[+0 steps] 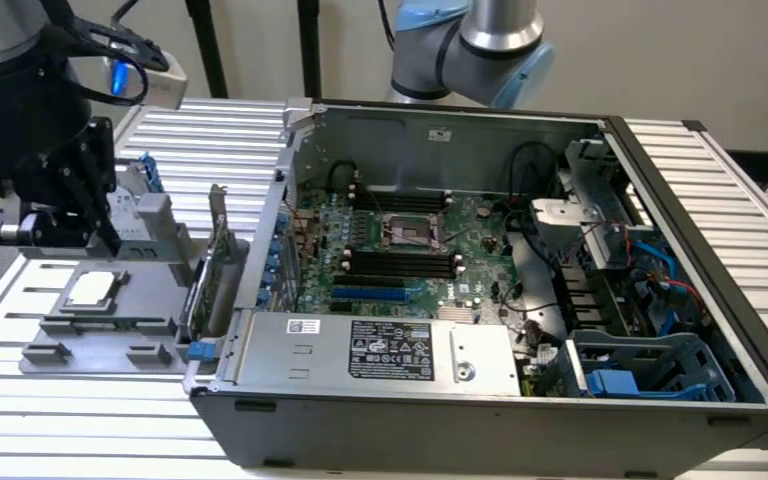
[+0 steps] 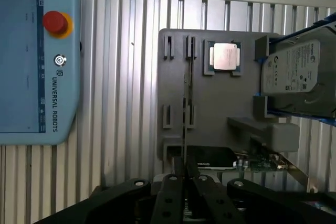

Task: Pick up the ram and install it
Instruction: 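Pick up the ram and move it above insertion slot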

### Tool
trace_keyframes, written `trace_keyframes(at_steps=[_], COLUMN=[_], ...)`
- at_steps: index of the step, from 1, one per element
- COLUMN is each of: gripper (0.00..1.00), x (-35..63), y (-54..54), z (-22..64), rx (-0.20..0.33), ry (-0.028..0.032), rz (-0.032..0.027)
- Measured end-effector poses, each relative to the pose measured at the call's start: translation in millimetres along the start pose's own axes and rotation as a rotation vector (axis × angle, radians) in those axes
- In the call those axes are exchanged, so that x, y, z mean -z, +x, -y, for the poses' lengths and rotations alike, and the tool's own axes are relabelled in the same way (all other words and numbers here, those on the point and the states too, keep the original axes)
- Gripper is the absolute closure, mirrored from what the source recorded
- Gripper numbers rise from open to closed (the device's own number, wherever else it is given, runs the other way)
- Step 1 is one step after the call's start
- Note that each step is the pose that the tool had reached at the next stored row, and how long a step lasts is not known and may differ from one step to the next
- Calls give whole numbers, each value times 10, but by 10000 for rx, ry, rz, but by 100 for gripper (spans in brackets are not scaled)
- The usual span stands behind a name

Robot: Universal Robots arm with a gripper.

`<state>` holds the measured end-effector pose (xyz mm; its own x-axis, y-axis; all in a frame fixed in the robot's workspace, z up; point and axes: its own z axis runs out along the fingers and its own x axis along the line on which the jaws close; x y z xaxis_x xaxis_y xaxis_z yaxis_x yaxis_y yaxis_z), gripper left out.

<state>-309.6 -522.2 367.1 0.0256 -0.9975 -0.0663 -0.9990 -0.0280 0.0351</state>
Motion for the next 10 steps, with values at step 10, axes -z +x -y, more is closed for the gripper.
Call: trace_keyframes(at_steps=[10], gripper=[87], x=[299], y=[-9], z=[400], rx=[20], ry=[2], rz=[204])
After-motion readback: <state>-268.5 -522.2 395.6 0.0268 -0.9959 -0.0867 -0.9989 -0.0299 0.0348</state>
